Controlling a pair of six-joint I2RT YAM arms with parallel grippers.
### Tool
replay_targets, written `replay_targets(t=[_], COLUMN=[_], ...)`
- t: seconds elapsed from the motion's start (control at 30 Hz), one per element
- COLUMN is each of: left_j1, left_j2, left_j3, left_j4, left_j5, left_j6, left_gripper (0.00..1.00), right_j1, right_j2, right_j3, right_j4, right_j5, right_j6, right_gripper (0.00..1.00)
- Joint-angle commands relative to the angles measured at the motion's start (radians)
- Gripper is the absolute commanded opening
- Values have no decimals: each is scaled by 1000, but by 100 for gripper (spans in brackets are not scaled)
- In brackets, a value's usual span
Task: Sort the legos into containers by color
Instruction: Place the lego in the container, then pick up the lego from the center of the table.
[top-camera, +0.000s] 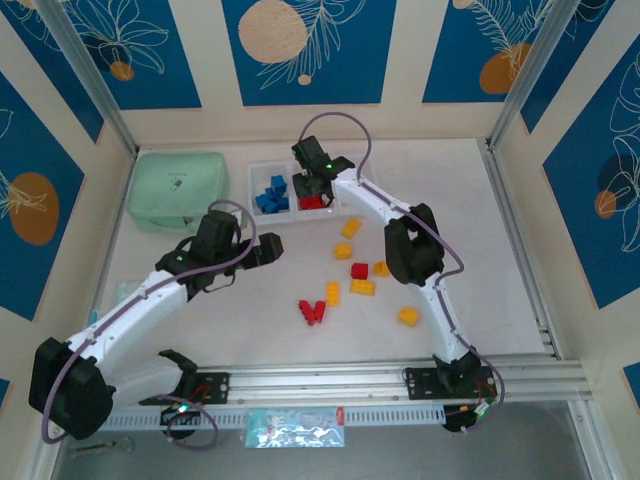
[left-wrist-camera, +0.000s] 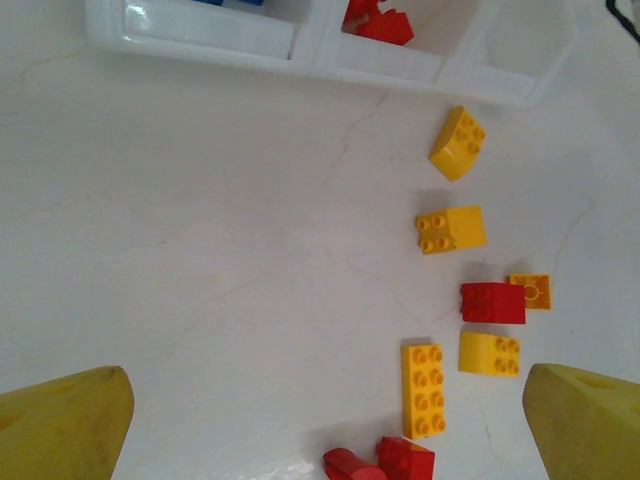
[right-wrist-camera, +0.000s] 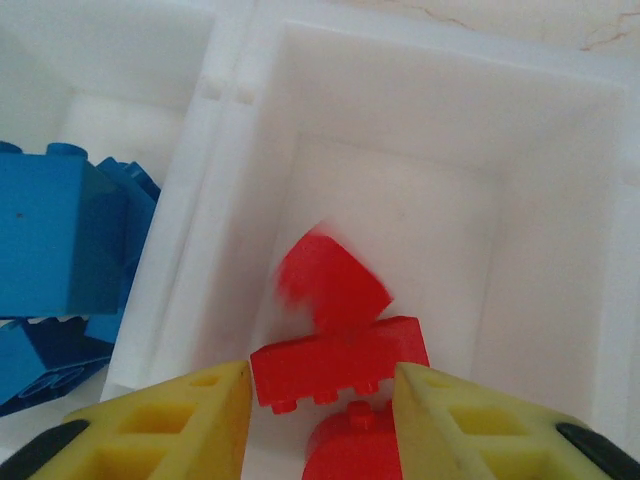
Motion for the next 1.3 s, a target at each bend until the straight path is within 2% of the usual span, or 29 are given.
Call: replay_targets(t=[0.0,0.3,0.6,0.87,0.93,1.13,1.27], left_j1=[11,-6,-77,-159,-175,-206,-211], left_j2=[-14,-69,-144,-195,-194,-175,-164], left_j3=[26,-7,-84,-171,-193,-218,-225], left_j4=[4,-24,-3,61,88,124,141], left_j5=[41,74,36,-39,-57,-69,-68], left_j6=[18,11,-38,-117,-129,-160,-169], left_gripper=[99,99,99,99,99,99,99], right_j1=[4,3,-7,4,25,60,58], right_j2=[-136,-425,-649,-731,-739,-727,-685], right_j3=[-80,-405,-720,-944,-980,-1038,-1032], right_j4=[8,33,-44,-47,-43,-39,-40], right_j5=[-28,-88,-131,-132,-98,-20,-11], right_j6=[10,59,162,271,294,360,371], right_gripper=[43,49,56,63,65,73,77])
